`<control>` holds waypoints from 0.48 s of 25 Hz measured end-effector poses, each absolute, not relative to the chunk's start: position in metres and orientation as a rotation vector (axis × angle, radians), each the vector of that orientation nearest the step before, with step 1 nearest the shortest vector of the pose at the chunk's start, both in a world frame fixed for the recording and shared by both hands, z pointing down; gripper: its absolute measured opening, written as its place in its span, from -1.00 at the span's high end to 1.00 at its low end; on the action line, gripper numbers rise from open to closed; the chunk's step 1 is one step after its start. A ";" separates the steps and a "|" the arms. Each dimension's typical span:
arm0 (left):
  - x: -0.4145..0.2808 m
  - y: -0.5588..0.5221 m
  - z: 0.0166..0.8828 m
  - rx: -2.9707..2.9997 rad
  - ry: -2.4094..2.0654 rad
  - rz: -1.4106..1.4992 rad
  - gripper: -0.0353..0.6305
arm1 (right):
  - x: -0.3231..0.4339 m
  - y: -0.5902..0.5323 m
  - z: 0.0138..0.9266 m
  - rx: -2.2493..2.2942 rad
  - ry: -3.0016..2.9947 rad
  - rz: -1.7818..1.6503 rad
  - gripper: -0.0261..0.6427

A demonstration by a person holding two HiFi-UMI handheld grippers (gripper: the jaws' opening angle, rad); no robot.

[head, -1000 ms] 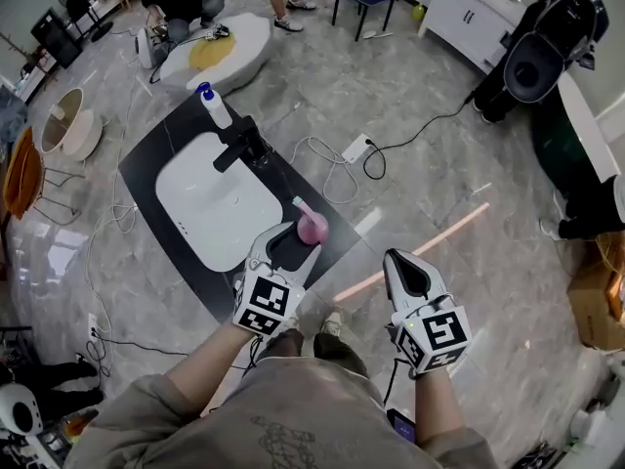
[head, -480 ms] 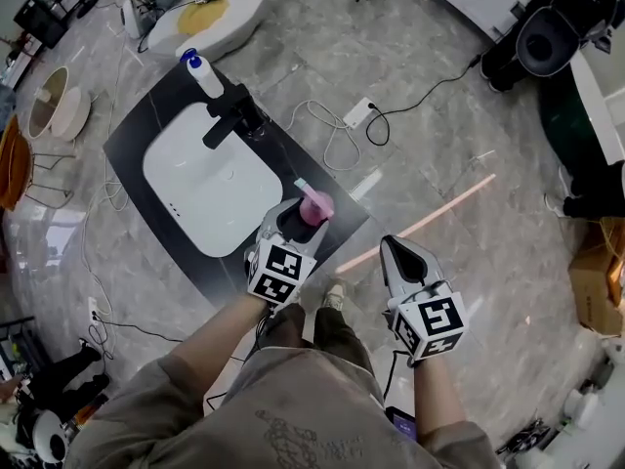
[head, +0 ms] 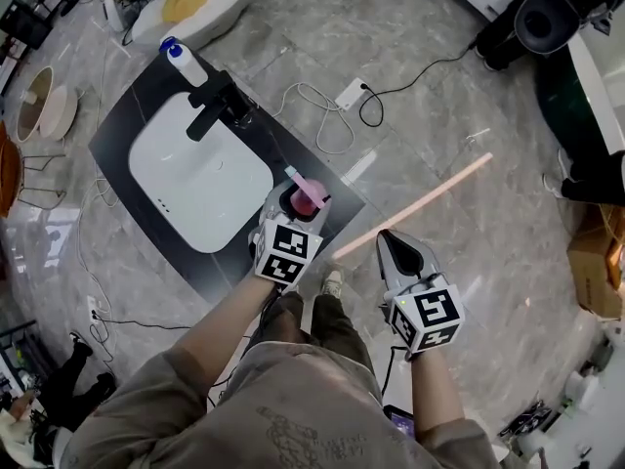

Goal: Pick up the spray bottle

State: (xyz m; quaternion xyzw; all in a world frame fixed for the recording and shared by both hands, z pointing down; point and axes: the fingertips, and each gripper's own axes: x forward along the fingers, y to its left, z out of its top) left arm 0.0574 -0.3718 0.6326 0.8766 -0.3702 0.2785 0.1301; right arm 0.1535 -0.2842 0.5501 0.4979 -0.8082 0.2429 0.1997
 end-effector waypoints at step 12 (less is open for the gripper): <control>0.051 -0.381 0.605 2.584 -1.162 0.725 0.41 | 0.154 -0.286 0.530 1.431 -2.305 0.618 0.83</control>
